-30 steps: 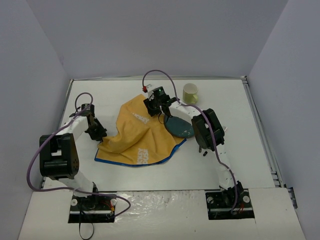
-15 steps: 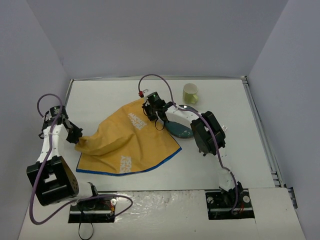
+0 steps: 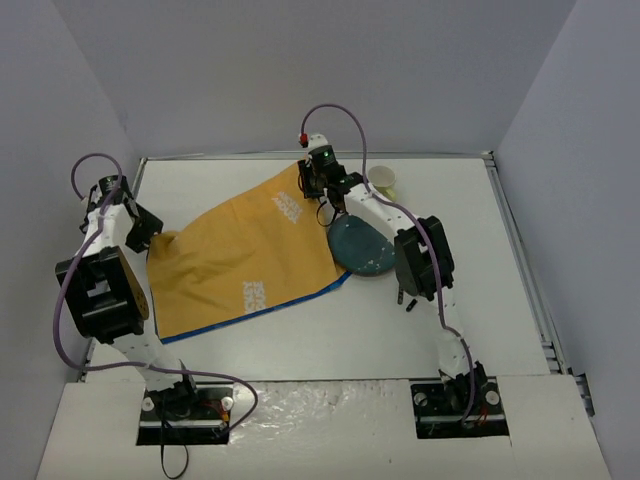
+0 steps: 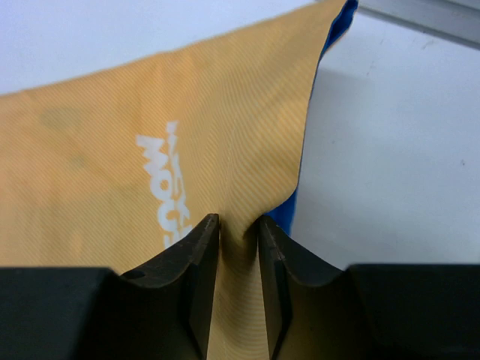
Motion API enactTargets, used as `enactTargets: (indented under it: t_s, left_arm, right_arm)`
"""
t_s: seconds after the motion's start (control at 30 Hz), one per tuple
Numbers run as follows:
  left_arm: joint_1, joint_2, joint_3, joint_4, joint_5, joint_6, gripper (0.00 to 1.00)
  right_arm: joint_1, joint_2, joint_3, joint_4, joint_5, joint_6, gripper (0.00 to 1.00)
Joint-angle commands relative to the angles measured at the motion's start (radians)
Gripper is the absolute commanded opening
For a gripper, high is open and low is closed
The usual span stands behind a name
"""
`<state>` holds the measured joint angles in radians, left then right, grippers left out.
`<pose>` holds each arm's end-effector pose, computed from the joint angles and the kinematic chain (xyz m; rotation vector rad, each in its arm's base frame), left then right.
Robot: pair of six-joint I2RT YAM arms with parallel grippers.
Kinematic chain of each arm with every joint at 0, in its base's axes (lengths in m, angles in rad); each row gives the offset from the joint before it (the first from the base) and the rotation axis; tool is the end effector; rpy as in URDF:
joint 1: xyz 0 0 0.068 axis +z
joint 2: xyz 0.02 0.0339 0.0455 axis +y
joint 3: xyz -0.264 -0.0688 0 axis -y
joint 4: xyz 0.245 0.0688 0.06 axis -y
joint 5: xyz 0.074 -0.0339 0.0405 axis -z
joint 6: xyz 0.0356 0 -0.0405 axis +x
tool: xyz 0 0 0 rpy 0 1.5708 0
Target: Set the dinner table for one person
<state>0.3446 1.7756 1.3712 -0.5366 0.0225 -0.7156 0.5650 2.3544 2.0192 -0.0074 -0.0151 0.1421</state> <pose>0.3646 0.1300 0.2422 -1.2666 2.1795 -0.1793 0.4732 0.3006 0.2398 -0.4181 1.8986 0.4883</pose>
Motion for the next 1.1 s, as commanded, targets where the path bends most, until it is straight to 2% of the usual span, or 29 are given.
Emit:
enactTargets:
  t_s: [0.0,0.03,0.07,0.17,0.23,0.33,0.37,0.47,0.53,0.63,0.77,1.07]
  left_arm:
    - [0.008,0.002,0.210,0.015,0.066,0.051,0.85]
    - [0.007,-0.007,0.239,-0.006,0.075,0.060,0.94]
    - [0.007,-0.008,0.245,-0.011,0.081,0.067,0.96]
    - [-0.011,-0.143,0.177,-0.089,0.075,0.076,0.97]
    - [-0.028,-0.247,0.066,-0.119,0.045,0.059,0.97]
    - [-0.047,-0.447,-0.201,-0.146,-0.011,0.019,0.97]
    - [-0.048,-0.499,-0.242,-0.166,-0.022,0.013,0.97]
    - [-0.050,-0.596,-0.446,-0.195,-0.024,0.014,0.97]
    - [-0.053,-0.619,-0.525,-0.188,-0.023,0.009,0.97]
    - [-0.052,-0.637,-0.582,-0.171,-0.034,0.000,0.97]
    - [-0.055,-0.586,-0.615,-0.156,-0.067,0.005,0.97]
    - [-0.070,-0.443,-0.668,-0.095,-0.060,-0.007,0.97]
  right_arm:
    - [0.006,-0.021,0.061,0.019,-0.008,-0.010,0.57]
    - [0.006,-0.041,0.055,0.018,-0.007,-0.014,0.66]
    - [0.006,-0.064,0.040,0.018,-0.003,-0.016,0.72]
    - [0.008,-0.209,-0.060,0.018,0.022,-0.006,0.89]
    - [0.009,-0.294,-0.145,0.020,0.059,0.028,0.93]
    - [0.010,-0.446,-0.339,0.018,0.100,0.080,0.95]
    - [0.010,-0.470,-0.405,0.018,0.115,0.102,0.95]
    - [0.010,-0.604,-0.546,0.020,0.109,0.151,0.96]
    - [0.016,-0.668,-0.632,0.020,0.077,0.164,0.96]
    - [0.028,-0.754,-0.750,0.020,0.048,0.192,0.97]
    - [0.061,-0.834,-0.874,0.027,0.038,0.208,0.99]
    - [0.066,-0.935,-1.020,0.061,0.026,0.231,1.00]
